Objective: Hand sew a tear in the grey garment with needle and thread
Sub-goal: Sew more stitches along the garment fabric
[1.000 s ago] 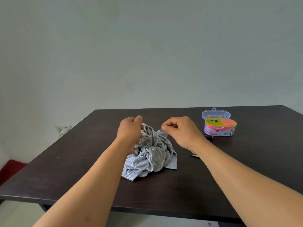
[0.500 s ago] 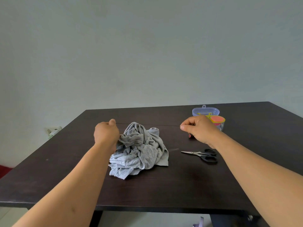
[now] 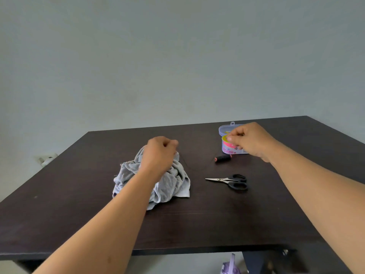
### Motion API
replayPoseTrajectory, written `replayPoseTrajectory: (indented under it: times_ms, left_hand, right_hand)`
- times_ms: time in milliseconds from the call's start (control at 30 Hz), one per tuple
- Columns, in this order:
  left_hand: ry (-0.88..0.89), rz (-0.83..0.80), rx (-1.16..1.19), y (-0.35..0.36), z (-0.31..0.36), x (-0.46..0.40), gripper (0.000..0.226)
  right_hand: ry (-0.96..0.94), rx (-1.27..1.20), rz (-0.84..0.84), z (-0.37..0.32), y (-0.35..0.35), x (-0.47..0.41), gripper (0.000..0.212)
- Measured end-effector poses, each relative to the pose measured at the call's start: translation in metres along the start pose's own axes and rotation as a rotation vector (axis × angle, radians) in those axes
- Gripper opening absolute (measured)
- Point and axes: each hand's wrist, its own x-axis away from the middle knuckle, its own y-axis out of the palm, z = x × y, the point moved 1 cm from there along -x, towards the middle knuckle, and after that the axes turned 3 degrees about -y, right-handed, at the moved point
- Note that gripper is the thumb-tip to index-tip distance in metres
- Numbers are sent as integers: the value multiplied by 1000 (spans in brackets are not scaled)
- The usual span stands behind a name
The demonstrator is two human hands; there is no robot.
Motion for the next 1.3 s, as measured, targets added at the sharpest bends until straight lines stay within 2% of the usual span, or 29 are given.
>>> replayPoseTrajectory:
  times_ms: [67,167,333,500,833,1000,1133,1300]
  left_hand:
    - [41,-132,-53,26,7,9,26]
    - [51,-234,-165,64,6,19,25]
    - [79,-304,-326,109,-2,34,14]
    - [66,-318,-416,124,-8,42,16]
    - [87,-303,-402,118,-8,44,16]
    - [113,-258,-432,108,-12,46,20]
    - [217,-169,-484,91,-13,47,24]
    - [302,7,-461,55,-13,36,28]
  right_hand:
    - [-9,16,-3,-4,-6,-2,9]
    - [-26,75,-47,-1,-10,-1,11]
    - [-2,194,-150,15,4,7,12]
    - [-14,266,-237,24,24,15,12]
    - [16,484,-327,40,42,15,15]
    - [-2,615,-272,29,47,19,10]
    - [-84,661,-189,12,57,21,26]
    - [-166,592,-191,-16,80,20,30]
